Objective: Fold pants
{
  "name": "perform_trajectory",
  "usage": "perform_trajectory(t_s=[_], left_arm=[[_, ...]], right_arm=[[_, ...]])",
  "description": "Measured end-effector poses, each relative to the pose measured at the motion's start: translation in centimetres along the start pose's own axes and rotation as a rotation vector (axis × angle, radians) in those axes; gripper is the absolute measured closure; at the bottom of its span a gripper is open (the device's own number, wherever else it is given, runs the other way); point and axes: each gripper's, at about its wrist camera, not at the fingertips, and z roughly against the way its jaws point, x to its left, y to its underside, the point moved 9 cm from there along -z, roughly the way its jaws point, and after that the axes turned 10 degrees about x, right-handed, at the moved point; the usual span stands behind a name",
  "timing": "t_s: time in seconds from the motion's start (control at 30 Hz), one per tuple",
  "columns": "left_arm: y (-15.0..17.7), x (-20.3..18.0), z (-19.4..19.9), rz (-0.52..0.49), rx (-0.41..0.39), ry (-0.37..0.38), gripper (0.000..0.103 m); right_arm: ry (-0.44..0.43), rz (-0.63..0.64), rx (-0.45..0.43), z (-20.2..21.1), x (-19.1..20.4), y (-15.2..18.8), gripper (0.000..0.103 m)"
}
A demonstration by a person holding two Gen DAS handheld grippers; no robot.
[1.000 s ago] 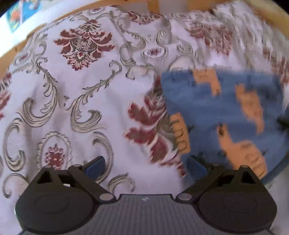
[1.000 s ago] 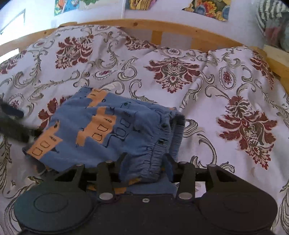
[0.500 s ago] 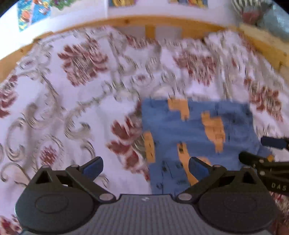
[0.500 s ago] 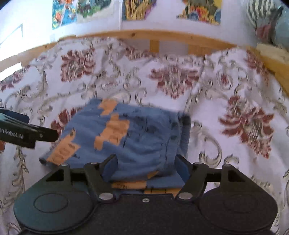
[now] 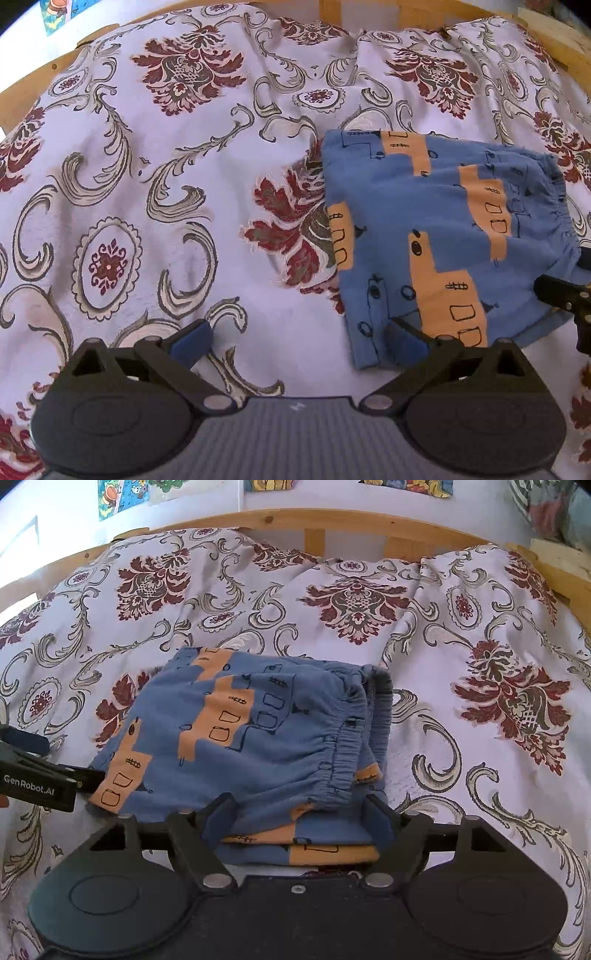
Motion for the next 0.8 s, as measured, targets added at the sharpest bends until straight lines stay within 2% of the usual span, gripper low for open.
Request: perform_trajectory(t_s=[0.13,0.2,0.4,0.57,0.73,0.8], left_arm=[[0.2,0.3,0.3,0.005,0.010,0.001,0.000],[0.1,0.6,0.4,0.021,0.014,0.009,0.000],[-1.0,1.4,1.1,0.098,-0.004,0.063,0.000],[-4.2,1.4,1.7,0.199,-0.130,0.166,0.000],[-6.3,0.1,-1.7,0.162,-0.100,0.250,0.000],[-6.7,0.2,-3.1,0.195,-0.073,0.280,0.000]], right_arm=[[0.001,0.008,-0.001,0.6,0.1,0.1,0.016],[0.000,0.000,-0.015,1.1,0.0,0.1,0.004],[-0.060,-0.113,-0.068,1.9,-2.0,-0.8,0.003],[-0.126,-0.160,-0.080,0.8,-3.7,-2.3,0.001],[-0.234,-0.241,-0.049,-1.3,-5.2,-3.2,0.001],[-0.243,-0.256,-0.038,-2.1,-5.7,-3.3,0.006]])
